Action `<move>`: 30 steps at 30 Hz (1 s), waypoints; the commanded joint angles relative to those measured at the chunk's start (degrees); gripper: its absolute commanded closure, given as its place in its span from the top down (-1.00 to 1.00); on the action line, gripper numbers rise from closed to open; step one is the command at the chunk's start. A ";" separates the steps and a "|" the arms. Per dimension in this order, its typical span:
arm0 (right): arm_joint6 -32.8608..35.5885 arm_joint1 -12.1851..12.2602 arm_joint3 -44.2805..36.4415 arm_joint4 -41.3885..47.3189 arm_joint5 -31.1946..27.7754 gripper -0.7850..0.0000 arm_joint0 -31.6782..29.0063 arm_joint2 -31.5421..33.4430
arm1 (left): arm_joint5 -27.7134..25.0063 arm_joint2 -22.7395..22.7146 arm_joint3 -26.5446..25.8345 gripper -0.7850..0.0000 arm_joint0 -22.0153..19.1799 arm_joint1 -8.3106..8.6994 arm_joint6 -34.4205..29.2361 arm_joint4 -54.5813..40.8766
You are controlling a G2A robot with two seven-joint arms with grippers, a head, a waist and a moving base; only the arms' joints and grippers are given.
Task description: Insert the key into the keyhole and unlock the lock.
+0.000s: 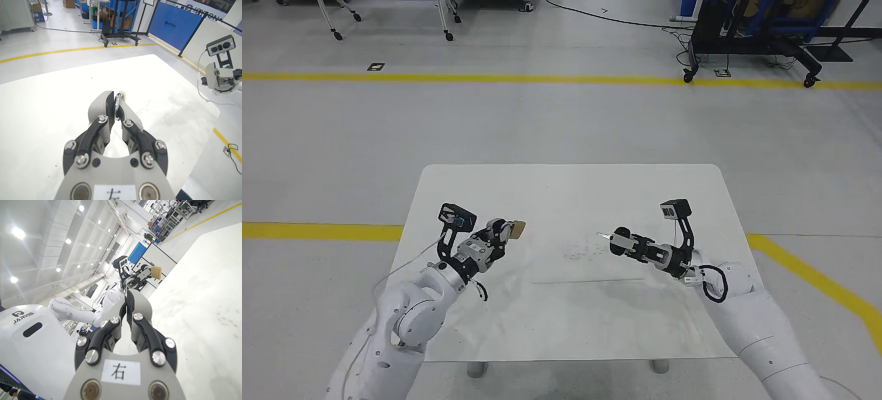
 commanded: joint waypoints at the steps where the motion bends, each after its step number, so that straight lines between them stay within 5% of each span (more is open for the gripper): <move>1: 0.00 0.00 0.00 0.00 0.00 -1.00 0.00 0.00 | -2.37 0.44 1.51 -1.00 -0.34 -0.20 -0.71 -7.78; 6: -5.92 -0.75 -0.91 2.78 2.29 -1.00 -0.14 -1.43 | -7.48 2.51 8.04 -1.00 -4.39 -0.83 -6.05 -27.52; 10: -11.40 -1.99 2.13 5.29 3.52 -1.00 2.13 -3.94 | -6.05 5.36 13.86 -1.00 -9.02 -1.39 -13.62 -39.33; 13: -13.55 -2.52 3.46 4.86 3.81 -1.00 3.09 -5.11 | -3.35 6.80 15.58 -1.00 -12.12 -1.61 -17.11 -40.12; 23: -13.55 -2.52 3.46 4.86 3.81 -1.00 3.09 -5.11 | -3.35 6.91 15.51 -1.00 -11.98 -1.64 -17.08 -40.47; 30: -19.34 -5.00 5.96 11.02 5.61 -1.00 5.79 -10.20 | -5.05 10.58 20.65 -1.00 -14.06 -2.95 -24.69 -63.18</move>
